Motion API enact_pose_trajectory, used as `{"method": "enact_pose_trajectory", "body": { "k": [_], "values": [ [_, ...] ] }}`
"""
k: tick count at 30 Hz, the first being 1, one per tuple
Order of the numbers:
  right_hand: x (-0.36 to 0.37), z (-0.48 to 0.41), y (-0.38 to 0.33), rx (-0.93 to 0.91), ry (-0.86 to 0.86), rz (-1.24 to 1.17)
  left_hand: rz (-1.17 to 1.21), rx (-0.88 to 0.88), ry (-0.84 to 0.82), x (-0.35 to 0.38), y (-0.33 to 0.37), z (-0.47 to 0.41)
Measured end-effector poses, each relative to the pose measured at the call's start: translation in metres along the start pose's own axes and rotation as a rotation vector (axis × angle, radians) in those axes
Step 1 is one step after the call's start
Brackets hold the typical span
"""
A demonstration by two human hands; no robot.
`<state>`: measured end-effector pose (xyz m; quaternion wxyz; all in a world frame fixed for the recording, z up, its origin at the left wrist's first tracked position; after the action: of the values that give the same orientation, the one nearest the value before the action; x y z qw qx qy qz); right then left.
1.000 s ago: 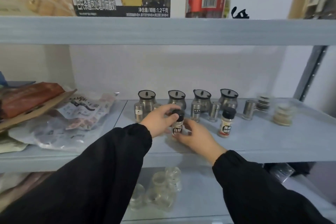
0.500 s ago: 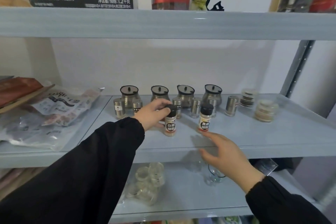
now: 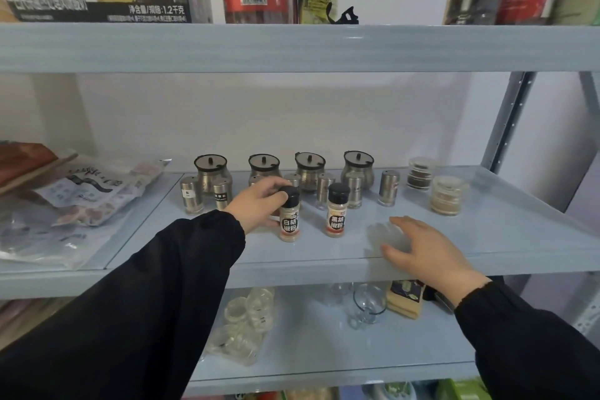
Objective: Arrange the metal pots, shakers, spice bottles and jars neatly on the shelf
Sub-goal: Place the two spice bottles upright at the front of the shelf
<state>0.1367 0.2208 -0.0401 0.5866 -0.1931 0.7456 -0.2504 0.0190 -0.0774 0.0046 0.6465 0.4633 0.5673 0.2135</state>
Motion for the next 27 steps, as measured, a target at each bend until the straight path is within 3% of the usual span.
{"method": "enact_pose_trajectory", "body": {
  "k": [9, 11, 15, 17, 27],
  "values": [
    [-0.004, 0.003, 0.01, -0.011, -0.008, -0.006, -0.086, 0.029, 0.027, 0.002, 0.002, 0.004],
    [-0.006, 0.002, 0.011, -0.013, -0.013, -0.002, -0.261, 0.078, 0.112, -0.01, 0.002, 0.006],
    [-0.017, -0.002, 0.01, -0.012, 0.01, 0.007, -0.895, 0.19, 0.213, -0.042, -0.004, 0.008],
    [-0.023, -0.004, 0.01, -0.002, 0.019, 0.002, -1.046, 0.205, 0.214, -0.056, -0.012, 0.01],
    [-0.032, -0.007, 0.013, 0.006, 0.051, -0.032, -1.168, 0.144, 0.186, -0.069, -0.023, 0.027]
  ]
}}
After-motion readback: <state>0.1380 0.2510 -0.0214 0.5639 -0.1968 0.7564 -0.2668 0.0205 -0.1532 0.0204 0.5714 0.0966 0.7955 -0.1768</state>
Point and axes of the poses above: each hand's wrist, its own z-axis away from the middle knuckle, its own x-axis out of the palm, y = z × x, the point moved 2 cm from there along -z, towards the middle knuckle, and after that the axes turned 14 degrees about -z, right-handed, at the moved point
